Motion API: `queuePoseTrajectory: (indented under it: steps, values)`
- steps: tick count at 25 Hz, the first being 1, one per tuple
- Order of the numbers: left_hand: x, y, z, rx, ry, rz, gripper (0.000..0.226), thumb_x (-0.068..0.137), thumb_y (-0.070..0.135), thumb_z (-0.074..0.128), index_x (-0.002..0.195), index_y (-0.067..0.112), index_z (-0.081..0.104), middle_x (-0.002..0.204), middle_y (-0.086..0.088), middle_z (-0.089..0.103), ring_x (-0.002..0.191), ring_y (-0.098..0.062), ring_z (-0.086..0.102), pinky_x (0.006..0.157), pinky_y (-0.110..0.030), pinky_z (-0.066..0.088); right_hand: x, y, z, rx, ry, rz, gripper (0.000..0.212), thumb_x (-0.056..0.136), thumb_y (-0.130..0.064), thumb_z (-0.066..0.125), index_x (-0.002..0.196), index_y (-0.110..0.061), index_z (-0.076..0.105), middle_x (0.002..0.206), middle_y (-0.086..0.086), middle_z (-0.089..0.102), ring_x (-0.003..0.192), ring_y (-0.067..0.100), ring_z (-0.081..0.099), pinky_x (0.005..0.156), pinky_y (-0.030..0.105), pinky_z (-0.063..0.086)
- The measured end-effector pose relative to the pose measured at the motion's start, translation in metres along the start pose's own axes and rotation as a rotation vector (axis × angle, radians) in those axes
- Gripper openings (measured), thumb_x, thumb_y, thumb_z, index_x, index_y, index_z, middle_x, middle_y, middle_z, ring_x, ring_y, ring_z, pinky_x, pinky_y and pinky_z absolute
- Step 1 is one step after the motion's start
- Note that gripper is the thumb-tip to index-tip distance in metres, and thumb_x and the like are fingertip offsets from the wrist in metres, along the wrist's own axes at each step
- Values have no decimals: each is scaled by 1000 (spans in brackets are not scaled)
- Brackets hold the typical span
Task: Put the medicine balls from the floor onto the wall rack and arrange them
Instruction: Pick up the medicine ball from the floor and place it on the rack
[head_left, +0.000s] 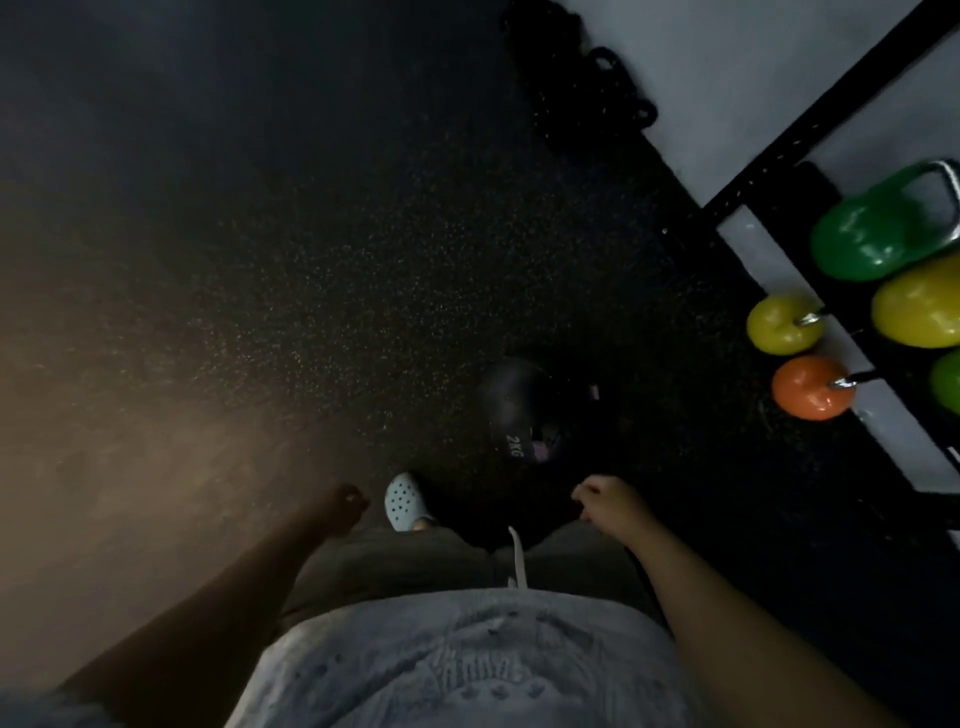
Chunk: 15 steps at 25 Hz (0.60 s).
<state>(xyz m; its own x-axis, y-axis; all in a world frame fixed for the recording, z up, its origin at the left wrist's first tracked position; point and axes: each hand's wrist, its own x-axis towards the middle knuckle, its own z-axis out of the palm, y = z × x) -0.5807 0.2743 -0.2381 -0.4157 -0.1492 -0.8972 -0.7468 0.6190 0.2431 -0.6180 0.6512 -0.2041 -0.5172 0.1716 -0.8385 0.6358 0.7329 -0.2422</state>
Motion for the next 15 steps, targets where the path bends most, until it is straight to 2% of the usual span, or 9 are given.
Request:
queuePoseTrajectory:
  steps: [1, 3, 6, 8, 10, 12, 15]
  values:
    - [4, 8, 2, -28, -11, -19, 37, 108, 22, 53, 135, -2, 61, 121, -22, 70, 91, -23, 60, 81, -34, 53, 8, -5, -11, -25, -10, -4, 25, 103, -25, 51, 101, -11, 71, 96, 14, 71, 94, 32, 68, 85, 40, 54]
    - [7, 25, 4, -68, 4, -50, 36, 108, 17, 53, 137, -4, 58, 112, -21, 67, 94, -25, 58, 72, -28, 48, 24, -13, -28, -41, -31, -7, 21, 102, -25, 51, 98, -17, 70, 96, 12, 71, 96, 30, 69, 89, 40, 55]
    - [15, 65, 21, -167, 52, -98, 36, 108, 16, 52, 136, -5, 58, 100, -17, 64, 80, -22, 57, 63, -27, 45, 60, -17, -57, -99, -78, -51, 21, 100, -27, 52, 95, -18, 70, 95, 12, 71, 93, 29, 69, 86, 39, 55]
    - [26, 82, 45, -216, 65, -139, 32, 108, 17, 52, 130, -4, 60, 112, -23, 67, 84, -24, 58, 70, -32, 47, 89, -14, -75, -141, -131, -76, 22, 100, -27, 51, 97, -17, 70, 97, 14, 72, 93, 31, 69, 85, 42, 56]
    - [33, 96, 74, -269, 75, -166, 21, 106, 25, 55, 116, 10, 65, 120, -20, 69, 92, -29, 65, 82, -35, 55, 111, -15, -91, -166, -180, -96, 24, 102, -27, 50, 98, -15, 70, 98, 15, 72, 94, 33, 69, 87, 46, 57]
    - [64, 107, 120, -284, 71, -221, 13, 103, 32, 59, 105, 23, 68, 122, -20, 72, 105, -38, 70, 93, -46, 58, 148, -9, -107, -214, -229, -101, 26, 103, -28, 49, 102, -13, 70, 99, 15, 71, 94, 32, 68, 86, 45, 56]
    - [76, 155, 165, -262, -25, -203, 22, 106, 31, 53, 114, 18, 69, 112, -12, 72, 103, -31, 68, 87, -39, 52, 207, 1, -120, -249, -221, -76, 30, 104, -29, 46, 110, -11, 70, 105, 15, 71, 96, 33, 67, 80, 41, 52]
